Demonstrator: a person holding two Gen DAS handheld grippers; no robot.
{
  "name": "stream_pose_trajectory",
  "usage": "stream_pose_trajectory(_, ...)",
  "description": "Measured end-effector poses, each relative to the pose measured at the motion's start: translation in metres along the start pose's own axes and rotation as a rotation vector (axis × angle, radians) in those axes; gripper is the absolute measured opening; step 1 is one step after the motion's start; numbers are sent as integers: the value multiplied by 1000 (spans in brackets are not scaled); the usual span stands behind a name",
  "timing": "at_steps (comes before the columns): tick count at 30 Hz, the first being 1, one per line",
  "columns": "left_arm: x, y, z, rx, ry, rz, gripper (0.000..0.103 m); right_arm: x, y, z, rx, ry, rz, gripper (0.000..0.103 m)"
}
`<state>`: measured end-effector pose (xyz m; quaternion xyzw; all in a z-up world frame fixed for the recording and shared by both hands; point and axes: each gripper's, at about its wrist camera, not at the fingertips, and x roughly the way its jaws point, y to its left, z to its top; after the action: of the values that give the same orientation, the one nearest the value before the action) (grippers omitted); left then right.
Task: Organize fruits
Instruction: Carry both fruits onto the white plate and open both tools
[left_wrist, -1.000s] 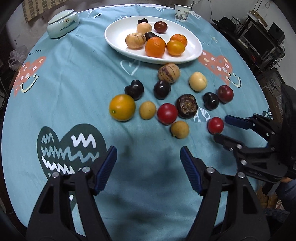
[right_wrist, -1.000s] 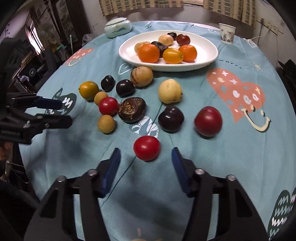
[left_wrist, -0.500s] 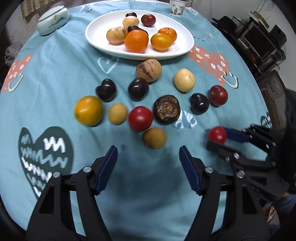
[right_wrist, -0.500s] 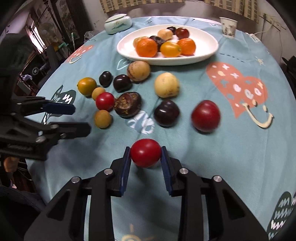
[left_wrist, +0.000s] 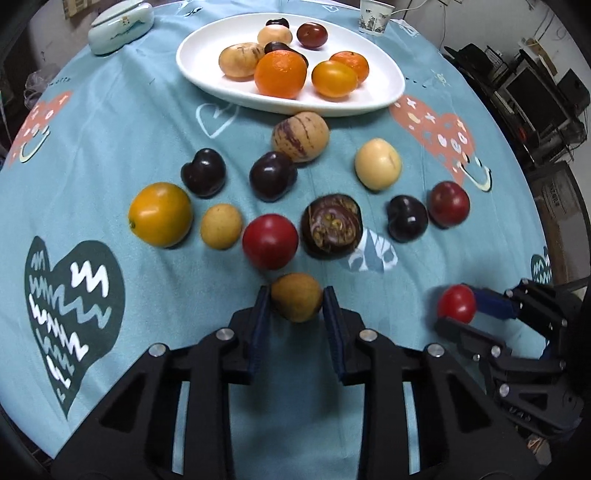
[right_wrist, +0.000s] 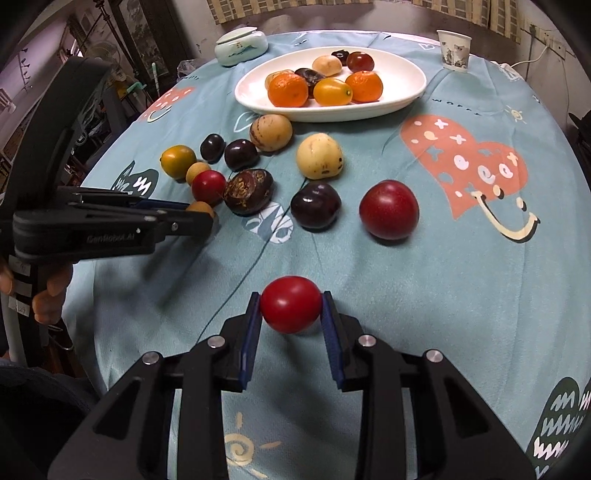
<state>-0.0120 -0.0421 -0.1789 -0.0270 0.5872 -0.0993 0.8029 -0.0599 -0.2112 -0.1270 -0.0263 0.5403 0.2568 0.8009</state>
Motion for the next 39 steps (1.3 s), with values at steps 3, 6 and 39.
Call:
stream_pose_trajectory(3,-10,3,-6,7,-10,7,29,0,4,-1,2,-1,18,32)
stream_pose_trajectory(6,-19,4,-10,44,-24,65,29,0,15,-1,-12,-3,34,32)
stream_pose_trajectory(39,-35,7,0,278,-61,36,29,27,66,7,17,43,14,33)
